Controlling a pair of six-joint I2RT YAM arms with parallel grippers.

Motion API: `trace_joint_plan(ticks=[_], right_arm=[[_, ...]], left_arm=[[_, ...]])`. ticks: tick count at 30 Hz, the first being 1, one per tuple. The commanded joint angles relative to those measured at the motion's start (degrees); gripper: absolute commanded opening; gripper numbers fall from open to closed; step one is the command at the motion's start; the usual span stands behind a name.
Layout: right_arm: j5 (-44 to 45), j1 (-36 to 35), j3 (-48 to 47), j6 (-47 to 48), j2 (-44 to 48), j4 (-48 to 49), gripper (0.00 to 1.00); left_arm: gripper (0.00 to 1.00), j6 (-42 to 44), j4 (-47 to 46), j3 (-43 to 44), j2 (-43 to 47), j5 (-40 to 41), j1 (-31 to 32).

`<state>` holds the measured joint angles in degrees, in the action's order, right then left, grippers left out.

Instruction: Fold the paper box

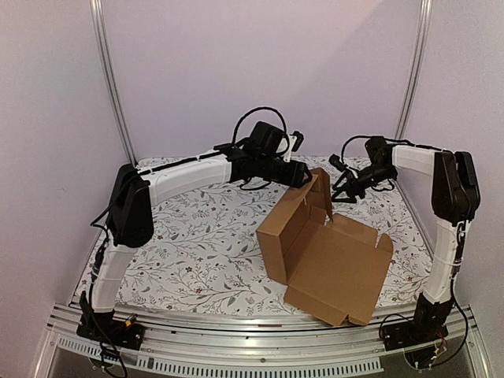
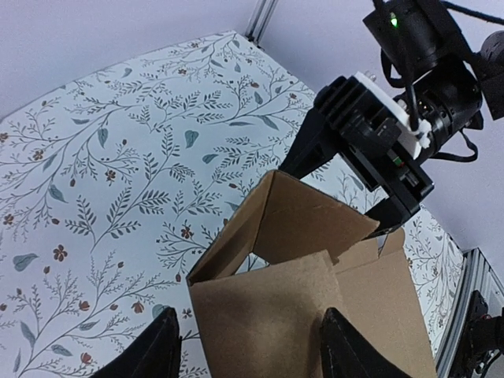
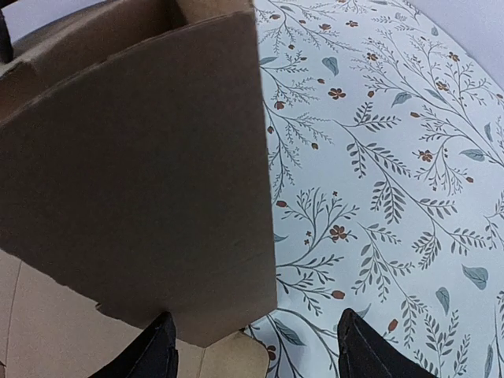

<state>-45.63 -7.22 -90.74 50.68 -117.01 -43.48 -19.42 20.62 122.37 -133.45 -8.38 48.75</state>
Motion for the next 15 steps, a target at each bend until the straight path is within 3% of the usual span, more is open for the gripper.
trace_joint_plan(ticks=[1, 6, 12, 15], right_arm=[[-2.58, -0.67, -0.75, -0.29, -1.96, 2.89, 0.68], [-4.16, -1.36, -0.11, 3.20, -0.95, -1.36, 0.66], [-1.20, -1.44, 0.62, 0.84, -0.57, 4.91, 0.65], [-2.44, -2.01, -2.87, 0.48, -2.88, 3.13, 0.66]], left_arm=[[0.60, 1.18, 2.43, -0.86, -1.71, -0.78, 0.21], [0.60, 0.17, -0.92, -3.13, -0.80, -3.46, -0.35], [0.60, -0.45, -4.12, -3.86, -1.16, -6.10, -0.50], [0.59, -1.20, -5.12, -3.78, -1.70, -6.69, -0.50]])
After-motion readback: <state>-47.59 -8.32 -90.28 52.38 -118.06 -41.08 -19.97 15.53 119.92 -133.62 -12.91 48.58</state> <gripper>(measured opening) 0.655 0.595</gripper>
